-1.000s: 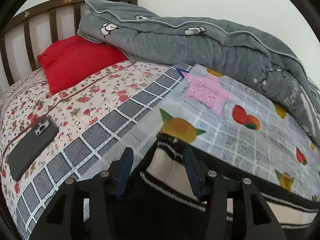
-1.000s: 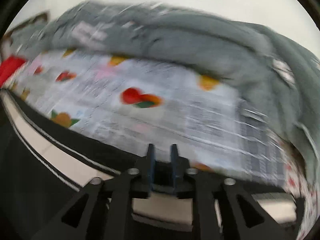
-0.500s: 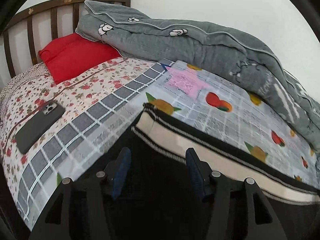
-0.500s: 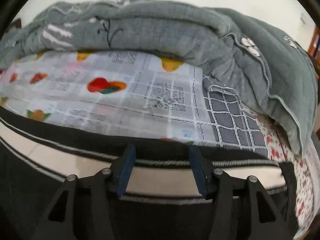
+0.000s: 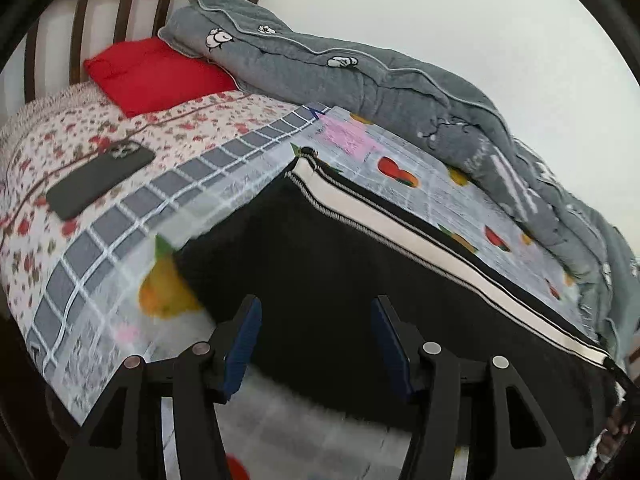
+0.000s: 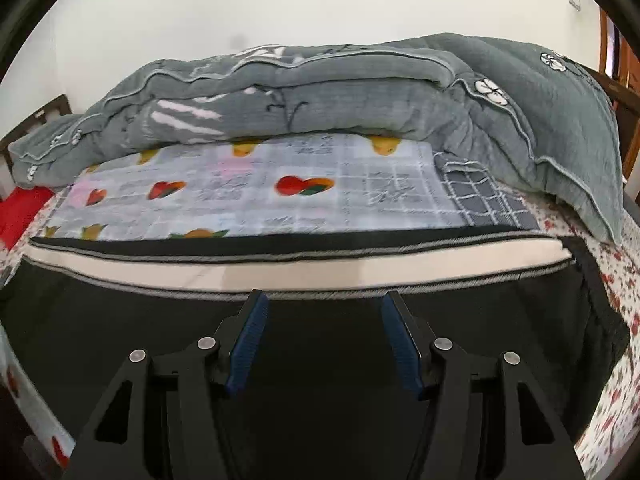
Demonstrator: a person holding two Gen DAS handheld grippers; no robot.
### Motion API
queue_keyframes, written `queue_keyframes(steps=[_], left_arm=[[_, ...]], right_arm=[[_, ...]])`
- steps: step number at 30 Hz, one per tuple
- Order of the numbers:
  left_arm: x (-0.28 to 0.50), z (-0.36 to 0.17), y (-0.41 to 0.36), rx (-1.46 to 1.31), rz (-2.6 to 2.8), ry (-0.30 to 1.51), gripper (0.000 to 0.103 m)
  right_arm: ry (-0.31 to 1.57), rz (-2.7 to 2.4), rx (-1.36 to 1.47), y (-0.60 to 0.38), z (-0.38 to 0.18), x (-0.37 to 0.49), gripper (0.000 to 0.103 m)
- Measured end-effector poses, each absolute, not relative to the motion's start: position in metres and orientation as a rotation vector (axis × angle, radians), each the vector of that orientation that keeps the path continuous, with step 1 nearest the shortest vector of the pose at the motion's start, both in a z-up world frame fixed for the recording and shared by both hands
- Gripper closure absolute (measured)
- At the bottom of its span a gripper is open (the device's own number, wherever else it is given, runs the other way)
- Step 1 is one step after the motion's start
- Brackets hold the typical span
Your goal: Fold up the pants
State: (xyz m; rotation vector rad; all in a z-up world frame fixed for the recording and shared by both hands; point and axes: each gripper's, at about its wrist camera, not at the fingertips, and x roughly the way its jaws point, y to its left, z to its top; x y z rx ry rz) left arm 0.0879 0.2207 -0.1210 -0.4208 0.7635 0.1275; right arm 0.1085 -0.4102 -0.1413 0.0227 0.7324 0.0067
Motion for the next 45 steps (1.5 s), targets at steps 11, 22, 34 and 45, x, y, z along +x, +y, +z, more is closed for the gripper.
queue_keyframes(steps=[11, 22, 34, 45], left_arm=[[0.074, -0.157, 0.261, -0.625, 0.105, 0.788, 0.050], [0.126, -0.175, 0.298, -0.730, 0.096, 0.753, 0.070], [0.137, -0.130, 0.266, -0.491, 0.249, 0.745, 0.086], [0.138, -0.041, 0.112, -0.202, 0.150, 0.652, 0.087]], right_arm=[[0.749, 0.031, 0.011, -0.387, -0.147, 0.071, 0.044], [0.805, -0.053, 0.020, -0.390, -0.167, 0.061, 0.044], [0.790, -0.026, 0.015, -0.391, -0.171, 0.050, 0.044], [0.722, 0.001, -0.028, -0.410, -0.164, 0.024, 0.044]])
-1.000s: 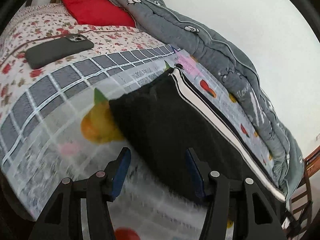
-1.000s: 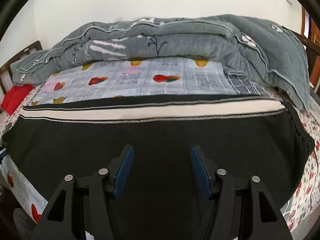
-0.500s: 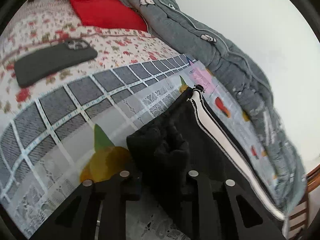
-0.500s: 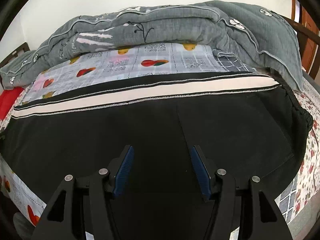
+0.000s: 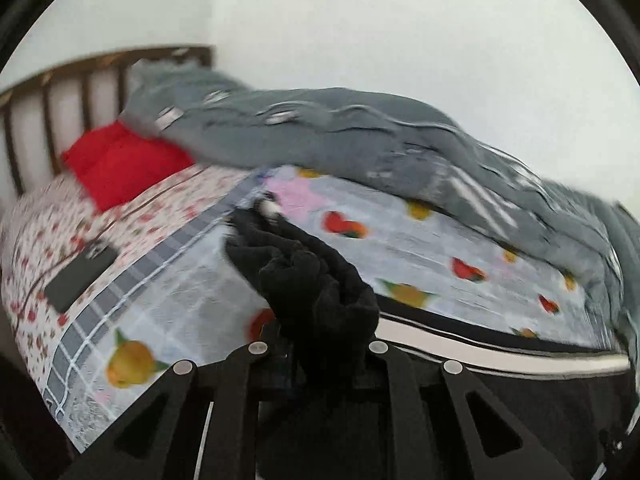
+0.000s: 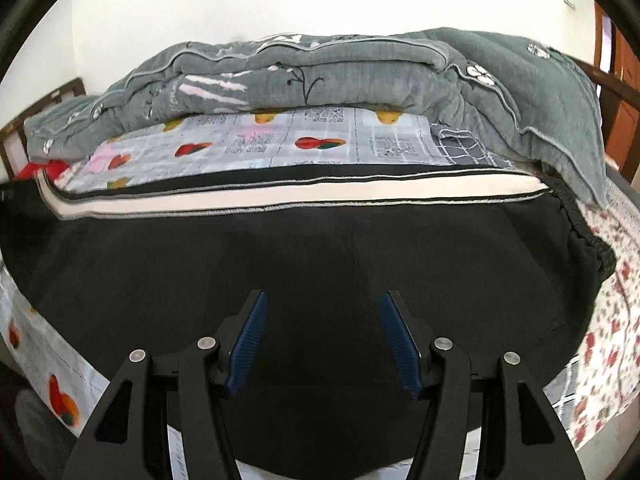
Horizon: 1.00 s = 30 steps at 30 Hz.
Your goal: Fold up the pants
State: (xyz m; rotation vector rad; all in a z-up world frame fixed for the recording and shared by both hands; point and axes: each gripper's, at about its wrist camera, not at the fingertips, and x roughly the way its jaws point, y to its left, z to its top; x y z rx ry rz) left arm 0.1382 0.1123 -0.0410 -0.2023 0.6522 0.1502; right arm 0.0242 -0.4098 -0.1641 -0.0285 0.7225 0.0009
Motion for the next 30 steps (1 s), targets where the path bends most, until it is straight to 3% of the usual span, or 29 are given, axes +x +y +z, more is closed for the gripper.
queue_keyframes(steps=[7, 13, 18, 23, 24, 26, 30], left_arm=[[0.124, -0.034, -0.012, -0.022, -0.013, 0.646, 0.088], [0.103, -0.075, -0.100, 0.024, -0.197, 0.739, 0.088], [0.080, -0.118, -0.150, 0.073, -0.304, 0.830, 0.088], [0.065, -0.127, -0.167, 0.127, -0.354, 0.846, 0.087], [0.066, -0.127, -0.167, 0.136, -0.357, 0.855, 0.085], [0.067, -0.125, -0.163, 0.119, -0.386, 0.883, 0.066], [0.062, -0.111, -0.143, 0.069, -0.420, 0.839, 0.051]], right_arm=[[0.706, -0.015, 0.028, -0.456, -0.165, 0.003, 0.044], [0.728, -0.045, 0.089, -0.495, -0.175, -0.009, 0.044], [0.747, -0.045, 0.108, -0.507, -0.183, -0.014, 0.044], [0.754, -0.037, 0.095, -0.504, -0.186, -0.016, 0.044], [0.755, -0.034, 0.100, -0.502, -0.186, -0.016, 0.044], [0.756, -0.022, 0.111, -0.497, -0.186, -0.013, 0.044], [0.745, 0.017, 0.110, -0.476, -0.180, -0.009, 0.044]])
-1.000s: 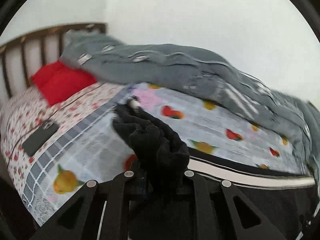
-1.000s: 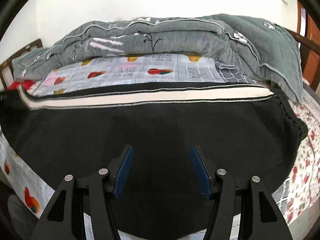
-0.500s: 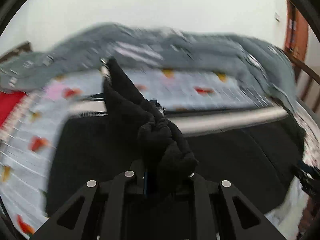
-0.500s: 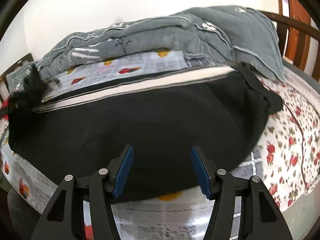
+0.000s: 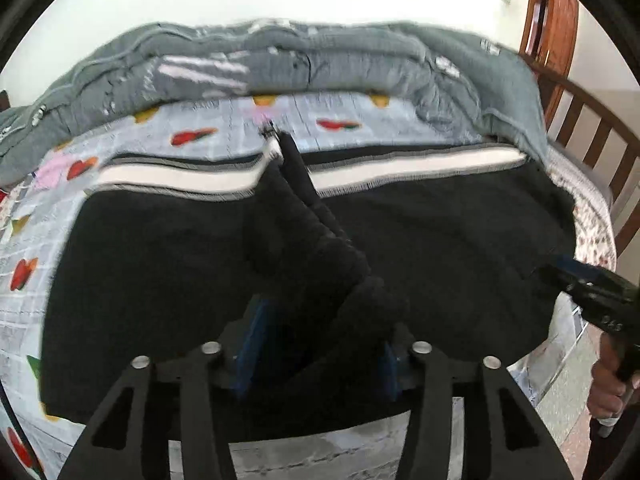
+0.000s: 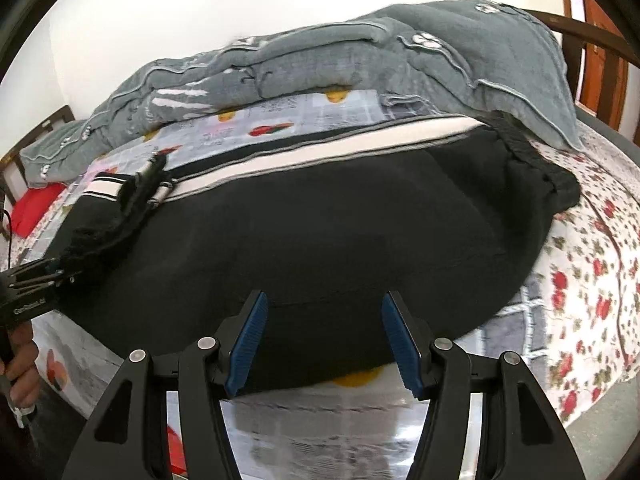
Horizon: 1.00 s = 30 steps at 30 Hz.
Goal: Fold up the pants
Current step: 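Grasp the folded trousers' waistband with the right tool and lift it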
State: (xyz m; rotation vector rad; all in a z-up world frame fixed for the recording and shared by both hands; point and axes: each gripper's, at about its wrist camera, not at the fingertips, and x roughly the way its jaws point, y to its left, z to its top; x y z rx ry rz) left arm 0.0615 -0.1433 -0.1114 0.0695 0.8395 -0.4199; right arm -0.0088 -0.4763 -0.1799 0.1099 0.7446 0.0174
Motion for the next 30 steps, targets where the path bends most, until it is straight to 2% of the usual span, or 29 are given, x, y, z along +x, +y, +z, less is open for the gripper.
queue_keyframes(steps=[2, 4, 7, 15, 22, 25, 27, 28, 30], left_arm=[[0.060, -0.105, -0.126, 0.045, -0.428, 0.807, 0.042], [0.057, -0.100, -0.106, 0.009, -0.447, 0.778, 0.041], [0.051, -0.092, -0.078, -0.015, -0.438, 0.726, 0.032], [0.064, -0.094, 0.001, -0.050, -0.179, 0.739, 0.032], [0.068, -0.100, 0.038, -0.099, -0.113, 0.756, 0.032], [0.069, -0.099, 0.042, -0.114, -0.116, 0.748, 0.032], [0.069, -0.100, 0.042, -0.117, -0.118, 0.743, 0.032], [0.069, -0.100, 0.044, -0.117, -0.118, 0.741, 0.032], [0.067, -0.099, 0.044, -0.117, -0.117, 0.738, 0.032]], right_arm=[[0.742, 0.032, 0.101, -0.465, -0.176, -0.006, 0.044], [0.736, 0.053, 0.094, -0.451, -0.171, -0.002, 0.044], [0.729, 0.098, 0.095, -0.428, -0.165, 0.005, 0.044], [0.735, 0.241, 0.108, -0.352, -0.160, 0.022, 0.044], [0.787, 0.293, 0.094, -0.304, -0.171, 0.038, 0.045], [0.832, 0.297, 0.109, -0.295, -0.180, 0.047, 0.057], [0.859, 0.296, 0.127, -0.291, -0.184, 0.051, 0.073], [0.855, 0.284, 0.124, -0.290, -0.184, 0.051, 0.073], [0.828, 0.272, 0.102, -0.289, -0.179, 0.046, 0.080]])
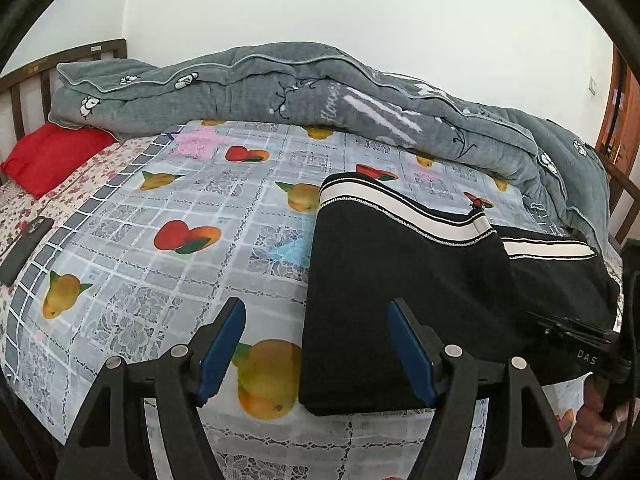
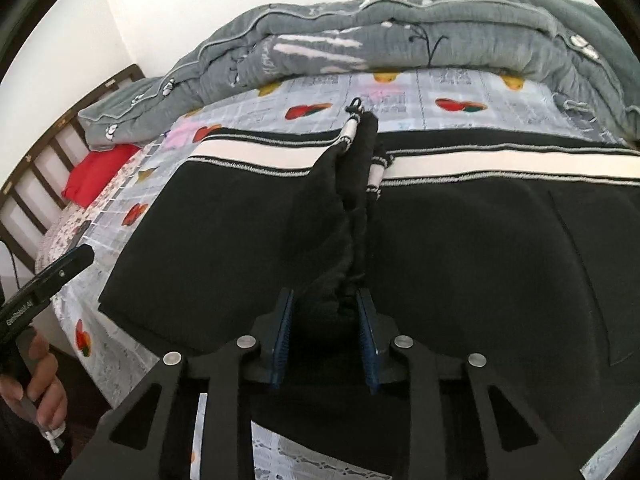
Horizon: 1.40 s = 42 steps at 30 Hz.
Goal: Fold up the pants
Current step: 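Grasp the folded trousers' waistband with the right tool and lift it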
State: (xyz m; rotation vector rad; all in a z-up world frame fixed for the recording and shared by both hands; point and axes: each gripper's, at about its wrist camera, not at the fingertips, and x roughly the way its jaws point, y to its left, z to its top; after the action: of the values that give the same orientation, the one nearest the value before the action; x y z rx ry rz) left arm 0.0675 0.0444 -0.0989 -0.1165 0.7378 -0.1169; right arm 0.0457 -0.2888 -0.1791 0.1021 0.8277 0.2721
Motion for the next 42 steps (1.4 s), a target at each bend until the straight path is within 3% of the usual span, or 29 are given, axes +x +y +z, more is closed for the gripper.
queue_keyframes(steps=[5, 10, 14, 20, 29, 31, 32, 33, 39, 42], left_arm=[[0.068, -0.098, 0.053, -0.132, -0.111, 0.735, 0.032], [0.071, -0.101, 0.067, -0.174, -0.102, 0.735, 0.032], [0.073, -0.104, 0.079, -0.190, -0.095, 0.737, 0.032], [0.082, -0.107, 0.096, -0.242, -0.092, 0.735, 0.032], [0.086, -0.112, 0.098, -0.227, -0.135, 0.714, 0.032], [0.089, -0.114, 0.096, -0.231, -0.142, 0.718, 0.032], [0.090, -0.115, 0.094, -0.237, -0.149, 0.719, 0.032], [0.090, -0.115, 0.093, -0.239, -0.155, 0.720, 0.032], [0.086, -0.114, 0.081, -0.191, -0.170, 0.721, 0.032], [0.086, -0.115, 0.074, -0.193, -0.182, 0.726, 0.032]], right_arm=[[0.746, 0.332, 0.115, -0.297, -0.163, 0.023, 0.084], [0.807, 0.318, 0.070, -0.291, -0.193, 0.023, 0.080], [0.813, 0.344, 0.065, -0.297, -0.190, 0.024, 0.054], [0.796, 0.342, 0.205, -0.315, -0.176, 0.067, 0.052], [0.931, 0.329, 0.305, -0.299, -0.201, 0.144, 0.052], [0.939, 0.329, 0.253, -0.291, -0.199, 0.147, 0.059], [0.940, 0.333, 0.232, -0.290, -0.199, 0.148, 0.080], [0.933, 0.361, 0.240, -0.292, -0.199, 0.148, 0.087], [0.778, 0.359, 0.300, -0.341, -0.167, 0.125, 0.091], [0.835, 0.319, 0.287, -0.356, -0.178, 0.139, 0.090]])
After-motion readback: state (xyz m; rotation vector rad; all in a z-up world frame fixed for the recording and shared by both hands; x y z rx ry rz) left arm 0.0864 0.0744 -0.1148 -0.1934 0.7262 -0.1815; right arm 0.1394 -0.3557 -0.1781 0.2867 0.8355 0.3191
